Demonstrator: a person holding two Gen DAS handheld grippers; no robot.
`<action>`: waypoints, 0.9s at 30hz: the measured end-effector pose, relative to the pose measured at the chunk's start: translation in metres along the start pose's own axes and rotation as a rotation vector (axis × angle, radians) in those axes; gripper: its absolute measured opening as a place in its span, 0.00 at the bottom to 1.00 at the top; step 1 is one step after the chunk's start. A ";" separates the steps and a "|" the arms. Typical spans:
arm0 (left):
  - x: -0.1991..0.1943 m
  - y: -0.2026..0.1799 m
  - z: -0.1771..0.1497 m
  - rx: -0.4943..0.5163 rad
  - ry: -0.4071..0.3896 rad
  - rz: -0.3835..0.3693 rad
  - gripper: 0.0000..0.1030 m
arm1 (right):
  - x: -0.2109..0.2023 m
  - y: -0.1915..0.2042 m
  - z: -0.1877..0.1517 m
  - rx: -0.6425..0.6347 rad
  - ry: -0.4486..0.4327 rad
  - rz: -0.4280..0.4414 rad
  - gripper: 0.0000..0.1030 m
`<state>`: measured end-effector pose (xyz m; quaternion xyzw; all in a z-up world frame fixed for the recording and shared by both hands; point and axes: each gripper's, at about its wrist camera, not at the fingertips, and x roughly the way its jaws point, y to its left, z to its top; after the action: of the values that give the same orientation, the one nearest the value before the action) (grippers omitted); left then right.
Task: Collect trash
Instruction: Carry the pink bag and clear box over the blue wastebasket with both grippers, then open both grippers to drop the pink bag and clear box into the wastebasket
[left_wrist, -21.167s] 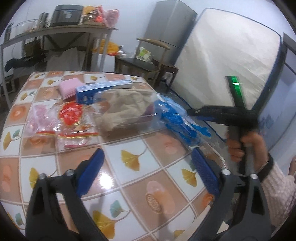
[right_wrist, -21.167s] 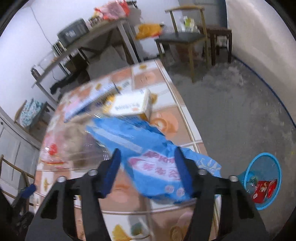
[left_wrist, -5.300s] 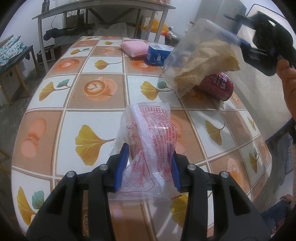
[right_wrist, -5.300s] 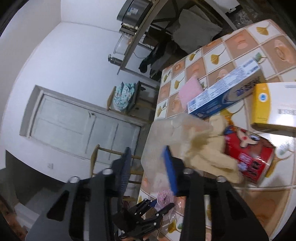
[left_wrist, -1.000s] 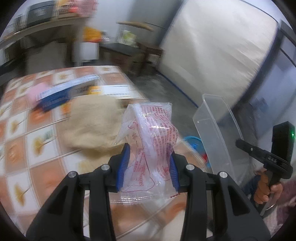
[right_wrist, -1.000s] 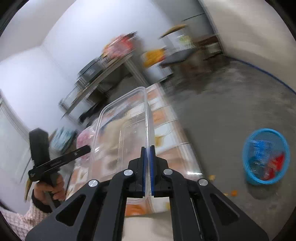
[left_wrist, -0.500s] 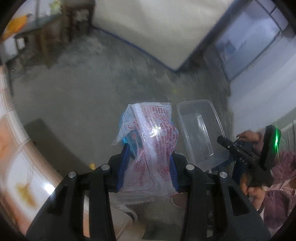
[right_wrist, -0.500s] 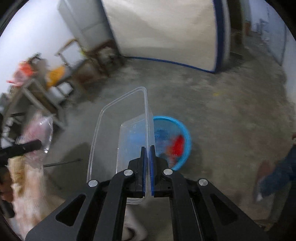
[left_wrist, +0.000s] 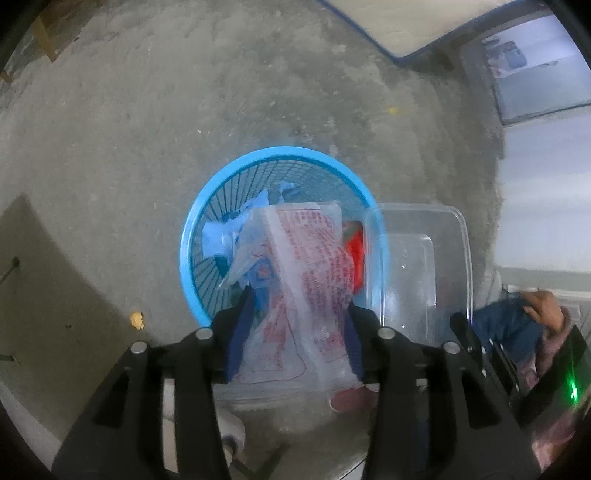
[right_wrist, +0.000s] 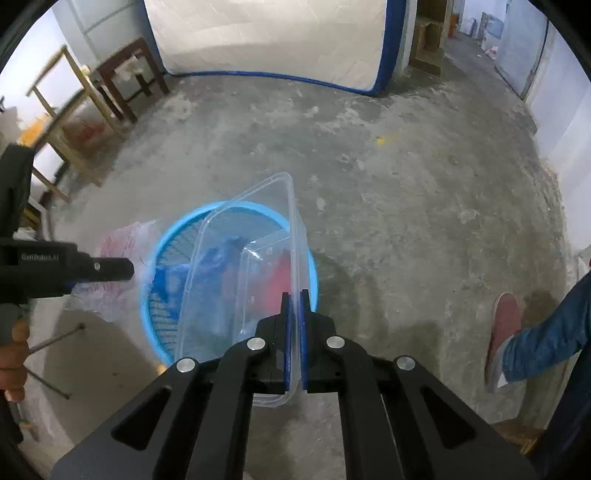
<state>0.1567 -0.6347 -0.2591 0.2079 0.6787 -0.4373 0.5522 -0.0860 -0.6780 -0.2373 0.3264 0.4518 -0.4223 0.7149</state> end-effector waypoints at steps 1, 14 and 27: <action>0.009 0.000 0.002 -0.017 0.016 0.017 0.58 | 0.011 0.002 0.001 0.000 0.011 -0.011 0.04; -0.036 -0.002 0.000 -0.012 -0.105 -0.064 0.73 | 0.051 0.003 -0.001 0.036 -0.033 0.102 0.32; -0.273 0.034 -0.136 0.127 -0.462 -0.052 0.73 | 0.032 0.080 0.016 -0.112 -0.016 0.369 0.12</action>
<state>0.1888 -0.4502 -0.0158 0.1192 0.5104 -0.5293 0.6672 -0.0003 -0.6672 -0.2538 0.3598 0.4014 -0.2610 0.8008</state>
